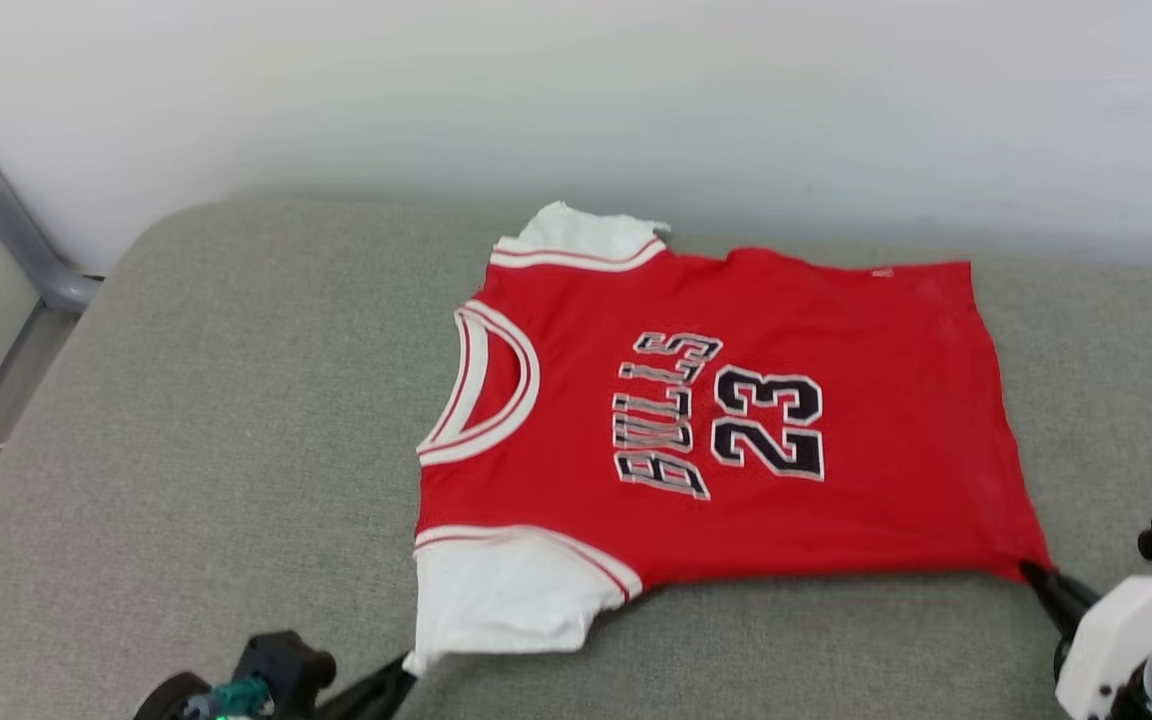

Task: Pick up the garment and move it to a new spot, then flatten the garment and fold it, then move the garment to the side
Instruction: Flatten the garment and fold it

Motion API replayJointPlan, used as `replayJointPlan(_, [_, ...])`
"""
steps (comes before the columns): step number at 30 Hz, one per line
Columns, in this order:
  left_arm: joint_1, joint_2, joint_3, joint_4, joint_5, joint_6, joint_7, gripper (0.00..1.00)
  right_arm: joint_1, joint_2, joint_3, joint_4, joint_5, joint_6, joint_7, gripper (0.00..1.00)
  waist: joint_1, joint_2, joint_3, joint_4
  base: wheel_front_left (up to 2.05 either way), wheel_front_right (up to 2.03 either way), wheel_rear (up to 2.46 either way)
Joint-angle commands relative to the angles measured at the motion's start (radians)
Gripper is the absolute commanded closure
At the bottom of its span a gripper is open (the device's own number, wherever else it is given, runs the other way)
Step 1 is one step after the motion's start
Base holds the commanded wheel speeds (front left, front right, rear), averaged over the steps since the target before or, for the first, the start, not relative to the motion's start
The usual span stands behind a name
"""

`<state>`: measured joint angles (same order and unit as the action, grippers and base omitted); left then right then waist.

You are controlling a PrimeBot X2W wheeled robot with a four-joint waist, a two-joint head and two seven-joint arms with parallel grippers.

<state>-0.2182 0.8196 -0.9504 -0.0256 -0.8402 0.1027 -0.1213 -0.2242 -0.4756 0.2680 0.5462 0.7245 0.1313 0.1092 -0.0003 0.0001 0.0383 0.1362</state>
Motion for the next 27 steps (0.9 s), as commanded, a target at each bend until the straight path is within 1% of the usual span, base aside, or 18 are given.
replayJointPlan(1, [0.034, 0.011, -0.011, -0.025, -0.004, 0.016, 0.006, 1.0, 0.061, -0.02, 0.01, -0.042, 0.031, -0.001, 0.033, 1.0, 0.0003, -0.0001, -0.033, 0.007, 0.0, 0.0, 0.0])
replayJointPlan(3, [0.057, 0.015, -0.024, -0.048, -0.01, 0.022, 0.013, 1.0, 0.112, -0.039, 0.003, -0.083, 0.058, -0.001, 0.057, 1.0, 0.0003, -0.0001, -0.047, 0.012, 0.0, 0.0, 0.0])
replayJointPlan(5, [0.082, 0.025, -0.042, -0.074, -0.013, 0.016, 0.027, 1.0, 0.172, -0.053, -0.013, -0.115, 0.077, -0.001, 0.074, 1.0, 0.0003, -0.0001, -0.061, 0.019, 0.0, 0.0, 0.0])
replayJointPlan(9, [0.102, 0.041, -0.069, -0.111, 0.001, 0.019, 0.053, 1.0, 0.291, -0.05, -0.067, -0.196, 0.113, -0.001, 0.098, 1.0, 0.0003, -0.0001, -0.067, 0.037, 0.0, 0.0, 0.0])
replayJointPlan(13, [0.108, 0.047, -0.047, -0.132, -0.015, 0.041, 0.026, 1.0, 0.365, -0.044, -0.131, -0.281, 0.101, -0.001, 0.108, 1.0, 0.0003, -0.0001, -0.063, 0.038, 0.0, 0.0, 0.0])
replayJointPlan(18, [0.084, 0.05, -0.016, -0.143, -0.017, 0.054, -0.001, 1.0, 0.385, -0.017, -0.183, -0.363, 0.109, -0.001, 0.147, 1.0, 0.0003, -0.0001, -0.053, 0.027, 0.0, 0.0, 0.0])
replayJointPlan(21, [0.054, 0.047, 0.009, -0.144, -0.02, 0.055, -0.011, 1.0, 0.369, -0.01, -0.211, -0.41, 0.087, -0.001, 0.183, 1.0, 0.0003, -0.0001, -0.038, 0.019, 0.0, 0.0, 0.0])
replayJointPlan(24, [0.005, 0.038, 0.033, -0.134, -0.017, 0.047, -0.011, 1.0, 0.339, 0.003, -0.236, -0.446, 0.067, -0.001, 0.218, 1.0, 0.0003, -0.0001, -0.012, 0.012, 0.0, 0.0, 0.0])
replayJointPlan(27, [-0.054, 0.027, 0.05, -0.116, -0.007, 0.027, -0.002, 1.0, 0.312, 0.012, -0.256, -0.471, 0.042, -0.001, 0.251, 1.0, 0.0003, -0.0001, 0.021, 0.006, 0.0, 0.0, 0.0])
